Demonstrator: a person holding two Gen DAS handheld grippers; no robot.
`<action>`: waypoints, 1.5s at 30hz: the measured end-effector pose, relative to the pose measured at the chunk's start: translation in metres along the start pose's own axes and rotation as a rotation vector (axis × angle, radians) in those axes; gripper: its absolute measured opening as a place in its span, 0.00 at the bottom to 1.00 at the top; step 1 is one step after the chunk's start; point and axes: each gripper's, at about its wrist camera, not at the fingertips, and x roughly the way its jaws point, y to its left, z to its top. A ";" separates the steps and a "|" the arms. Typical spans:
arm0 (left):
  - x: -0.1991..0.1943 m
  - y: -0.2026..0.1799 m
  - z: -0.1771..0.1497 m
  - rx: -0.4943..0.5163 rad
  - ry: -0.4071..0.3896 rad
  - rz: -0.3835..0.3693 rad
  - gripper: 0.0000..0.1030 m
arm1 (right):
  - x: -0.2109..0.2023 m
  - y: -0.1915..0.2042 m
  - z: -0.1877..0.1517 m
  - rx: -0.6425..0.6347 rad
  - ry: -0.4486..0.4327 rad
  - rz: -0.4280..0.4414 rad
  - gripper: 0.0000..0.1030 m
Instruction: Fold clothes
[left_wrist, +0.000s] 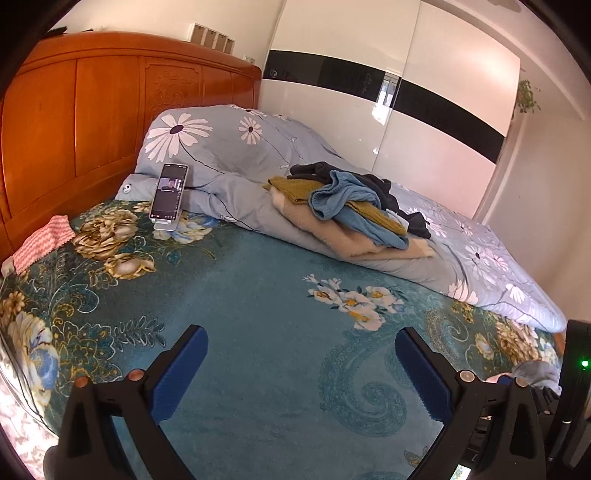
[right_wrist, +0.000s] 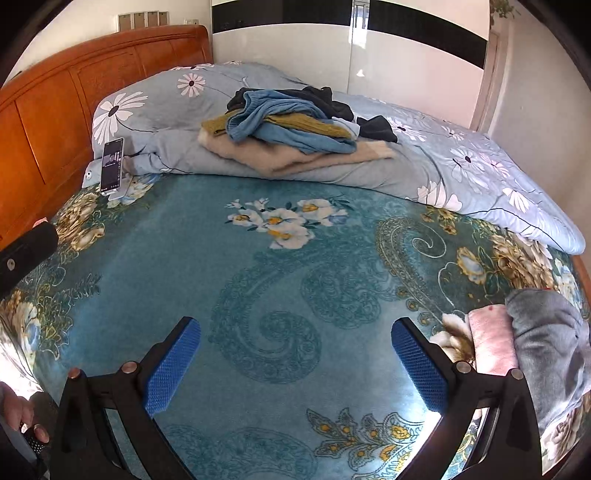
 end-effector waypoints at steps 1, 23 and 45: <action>-0.002 0.001 0.001 -0.007 -0.009 -0.002 1.00 | 0.000 0.001 -0.001 0.008 0.000 0.001 1.00; -0.039 0.002 0.006 -0.026 -0.122 0.014 1.00 | -0.044 0.004 0.009 0.077 -0.187 0.143 1.00; -0.071 -0.027 -0.008 0.102 -0.171 -0.025 1.00 | -0.073 -0.001 -0.001 0.073 -0.249 0.223 1.00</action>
